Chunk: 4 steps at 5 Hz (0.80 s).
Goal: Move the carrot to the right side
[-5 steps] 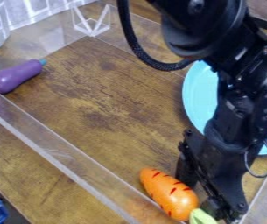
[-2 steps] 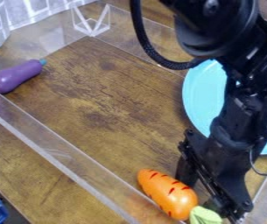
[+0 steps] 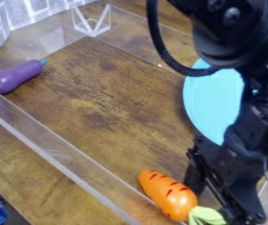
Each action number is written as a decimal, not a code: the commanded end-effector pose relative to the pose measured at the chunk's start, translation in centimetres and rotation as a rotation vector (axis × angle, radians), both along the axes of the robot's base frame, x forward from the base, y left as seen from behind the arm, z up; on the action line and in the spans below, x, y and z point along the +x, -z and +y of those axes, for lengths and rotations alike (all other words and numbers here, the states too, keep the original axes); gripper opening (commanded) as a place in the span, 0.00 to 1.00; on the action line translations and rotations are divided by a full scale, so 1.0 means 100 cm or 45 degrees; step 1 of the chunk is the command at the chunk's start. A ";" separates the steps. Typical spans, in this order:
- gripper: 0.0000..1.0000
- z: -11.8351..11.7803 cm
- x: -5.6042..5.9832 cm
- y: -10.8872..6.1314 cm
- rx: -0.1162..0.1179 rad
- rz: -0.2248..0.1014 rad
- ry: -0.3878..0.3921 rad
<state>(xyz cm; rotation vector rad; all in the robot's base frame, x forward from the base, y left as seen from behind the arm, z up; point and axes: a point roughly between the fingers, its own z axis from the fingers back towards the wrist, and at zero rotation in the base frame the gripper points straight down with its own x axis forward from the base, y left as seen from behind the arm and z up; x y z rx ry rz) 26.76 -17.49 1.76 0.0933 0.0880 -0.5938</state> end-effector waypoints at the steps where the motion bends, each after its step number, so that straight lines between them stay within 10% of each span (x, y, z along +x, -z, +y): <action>1: 1.00 -0.012 0.015 -0.006 -0.023 -0.032 0.083; 4: 1.00 -0.003 0.025 -0.007 0.007 -0.022 0.090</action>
